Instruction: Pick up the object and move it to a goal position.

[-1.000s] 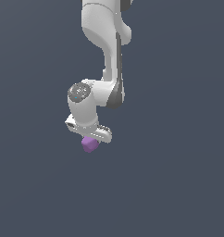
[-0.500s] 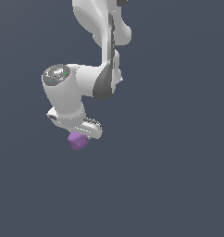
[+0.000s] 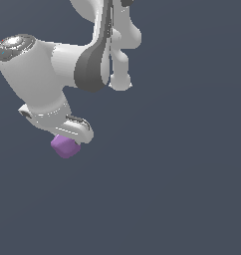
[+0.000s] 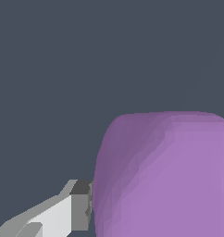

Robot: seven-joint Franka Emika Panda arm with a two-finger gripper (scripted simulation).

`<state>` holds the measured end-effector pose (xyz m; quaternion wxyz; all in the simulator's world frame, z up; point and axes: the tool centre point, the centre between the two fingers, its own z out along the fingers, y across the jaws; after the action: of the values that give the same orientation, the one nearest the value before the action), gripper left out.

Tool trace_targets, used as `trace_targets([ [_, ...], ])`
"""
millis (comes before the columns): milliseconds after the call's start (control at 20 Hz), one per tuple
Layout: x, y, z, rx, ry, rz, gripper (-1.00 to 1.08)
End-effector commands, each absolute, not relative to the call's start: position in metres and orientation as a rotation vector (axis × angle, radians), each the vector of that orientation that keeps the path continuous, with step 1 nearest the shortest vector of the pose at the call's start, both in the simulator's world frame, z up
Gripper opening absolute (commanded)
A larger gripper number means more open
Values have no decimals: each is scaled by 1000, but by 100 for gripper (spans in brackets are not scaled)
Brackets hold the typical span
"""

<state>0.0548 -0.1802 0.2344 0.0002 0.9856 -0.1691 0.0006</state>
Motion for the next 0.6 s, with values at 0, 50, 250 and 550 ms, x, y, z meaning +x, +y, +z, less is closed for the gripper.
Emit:
trace_targets([
  [0,59,-187,247,3096,-530,0,-100],
  [50,60,-189,250,3096,-530,0,-100],
  [250,64,-196,261,3096,-530,0,-100],
  [550,67,-199,266,3096,-530,0,-100],
])
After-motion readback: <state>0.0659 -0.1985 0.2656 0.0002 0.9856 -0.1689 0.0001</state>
